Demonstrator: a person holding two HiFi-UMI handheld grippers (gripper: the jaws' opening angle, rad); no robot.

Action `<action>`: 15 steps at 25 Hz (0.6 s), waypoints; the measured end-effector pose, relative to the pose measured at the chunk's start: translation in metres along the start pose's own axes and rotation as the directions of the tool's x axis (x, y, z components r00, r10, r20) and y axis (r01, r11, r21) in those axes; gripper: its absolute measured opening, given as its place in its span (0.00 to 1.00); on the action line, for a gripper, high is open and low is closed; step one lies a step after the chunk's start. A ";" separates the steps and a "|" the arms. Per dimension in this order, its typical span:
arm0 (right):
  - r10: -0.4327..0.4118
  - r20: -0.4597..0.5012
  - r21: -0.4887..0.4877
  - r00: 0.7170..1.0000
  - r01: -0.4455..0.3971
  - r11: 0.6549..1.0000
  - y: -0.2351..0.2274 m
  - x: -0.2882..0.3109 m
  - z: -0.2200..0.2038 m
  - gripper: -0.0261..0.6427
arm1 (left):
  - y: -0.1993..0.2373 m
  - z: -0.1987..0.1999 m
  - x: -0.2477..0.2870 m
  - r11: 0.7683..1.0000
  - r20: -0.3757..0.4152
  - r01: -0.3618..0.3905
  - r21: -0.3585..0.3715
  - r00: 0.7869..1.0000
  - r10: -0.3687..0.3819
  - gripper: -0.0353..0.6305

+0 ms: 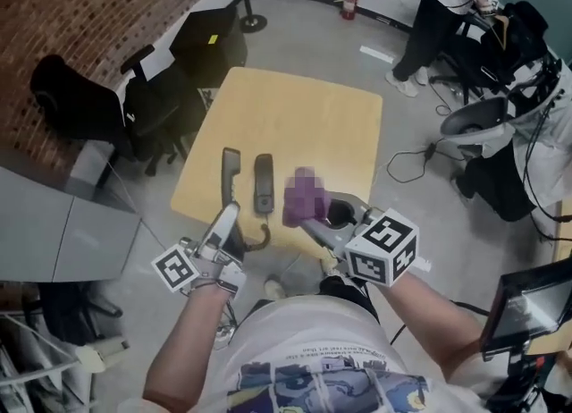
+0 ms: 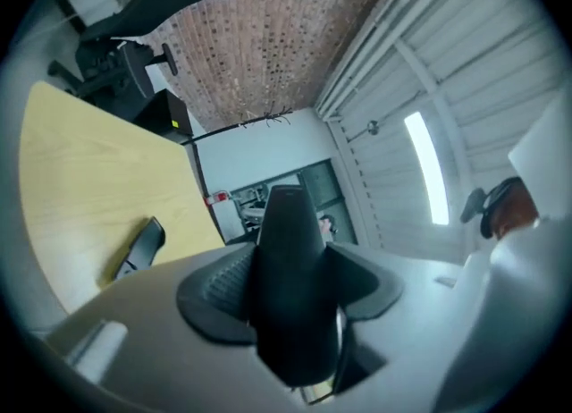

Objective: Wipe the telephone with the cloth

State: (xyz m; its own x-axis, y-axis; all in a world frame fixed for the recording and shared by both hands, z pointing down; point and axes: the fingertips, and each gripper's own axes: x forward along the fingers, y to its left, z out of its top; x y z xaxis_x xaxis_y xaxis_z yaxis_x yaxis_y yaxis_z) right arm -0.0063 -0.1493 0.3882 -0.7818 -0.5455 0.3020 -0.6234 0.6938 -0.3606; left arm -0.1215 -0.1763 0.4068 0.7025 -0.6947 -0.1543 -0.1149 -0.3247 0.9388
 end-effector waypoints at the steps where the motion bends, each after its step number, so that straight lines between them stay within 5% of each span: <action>1: -0.010 -0.002 0.009 1.000 0.010 1.000 -0.008 -0.004 -0.001 0.22 | 0.007 -0.002 0.001 0.998 -0.004 -0.049 0.025 0.999 0.049 0.44; 4: -0.032 -0.013 0.027 0.999 0.032 0.999 -0.029 -0.013 -0.005 0.22 | 0.032 -0.006 0.000 0.970 -0.014 -0.209 0.121 0.977 0.212 0.44; 7: -0.022 -0.025 0.054 0.999 0.024 0.998 -0.043 -0.020 -0.009 0.22 | 0.054 -0.008 -0.001 0.905 -0.024 -0.327 0.274 0.938 0.346 0.44; 15: 0.015 -0.061 0.087 0.998 -0.009 0.996 -0.067 -0.037 -0.025 0.22 | 0.096 -0.018 0.007 0.746 0.010 -0.520 0.417 0.823 0.568 0.44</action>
State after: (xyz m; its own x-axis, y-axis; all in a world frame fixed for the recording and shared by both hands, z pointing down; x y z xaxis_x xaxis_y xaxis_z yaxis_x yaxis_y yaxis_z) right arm 0.0644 -0.1637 0.4229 -0.7887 -0.5053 0.3501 -0.6147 0.6553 -0.4390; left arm -0.1153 -0.2010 0.5018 0.5057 -0.7628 0.4030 -0.7436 -0.1486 0.6518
